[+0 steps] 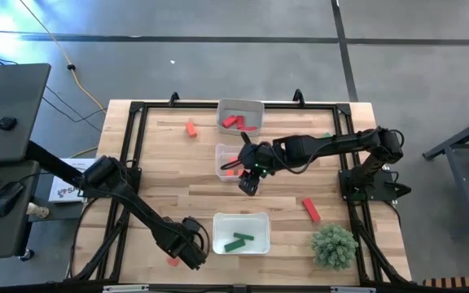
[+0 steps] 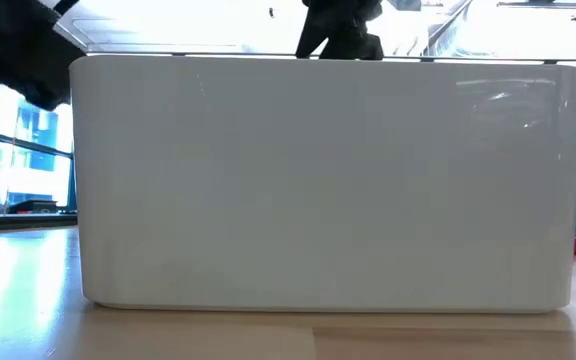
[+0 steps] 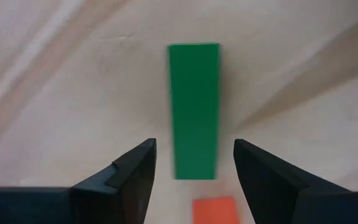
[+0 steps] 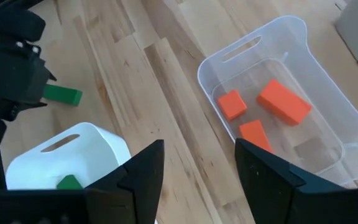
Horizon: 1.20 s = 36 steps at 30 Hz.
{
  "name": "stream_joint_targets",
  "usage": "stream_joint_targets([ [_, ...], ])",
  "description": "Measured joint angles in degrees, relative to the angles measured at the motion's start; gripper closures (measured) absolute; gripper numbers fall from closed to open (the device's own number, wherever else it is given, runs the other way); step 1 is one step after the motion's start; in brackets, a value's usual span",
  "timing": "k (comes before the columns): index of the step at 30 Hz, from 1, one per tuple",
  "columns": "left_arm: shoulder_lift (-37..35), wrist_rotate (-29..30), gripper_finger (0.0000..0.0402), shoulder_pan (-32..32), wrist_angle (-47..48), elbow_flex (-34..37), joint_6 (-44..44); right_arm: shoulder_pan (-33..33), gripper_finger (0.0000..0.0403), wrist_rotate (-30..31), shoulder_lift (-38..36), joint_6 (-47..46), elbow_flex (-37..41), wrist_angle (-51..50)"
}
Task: Sort & place blocks by color
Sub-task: Put the bottom green block into the white bin
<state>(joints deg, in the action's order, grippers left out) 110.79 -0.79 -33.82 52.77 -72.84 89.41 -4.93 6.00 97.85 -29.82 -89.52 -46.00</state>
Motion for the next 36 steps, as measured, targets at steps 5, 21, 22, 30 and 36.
stream_joint_targets([
  [5, 1.84, -0.06, 0.0198, -0.04, -0.34, 0.0, 0.12, -0.31, 0.0217, -0.04, 0.02, -0.83, -0.04, -0.42],
  [21, 1.85, -0.05, 0.0328, -0.04, -0.17, -0.04, -7.14, -1.22, 0.0217, -0.11, 0.02, -0.8, -0.06, -2.03],
  [22, 1.85, -0.05, 0.0328, -0.04, -0.17, -0.04, -7.65, -1.22, 0.0217, -0.02, 0.02, -0.71, -0.06, -2.03],
  [30, 0.5, 0.47, 0.0328, -0.07, -0.17, 0.04, -9.65, -1.19, 0.0217, 1.45, 0.02, 0.24, -0.06, -2.05],
  [36, -4.25, 5.09, 0.0328, 0.3, -0.15, 0.04, -11.76, -0.83, 0.0217, 3.66, 0.02, -0.63, -0.06, -2.33],
])
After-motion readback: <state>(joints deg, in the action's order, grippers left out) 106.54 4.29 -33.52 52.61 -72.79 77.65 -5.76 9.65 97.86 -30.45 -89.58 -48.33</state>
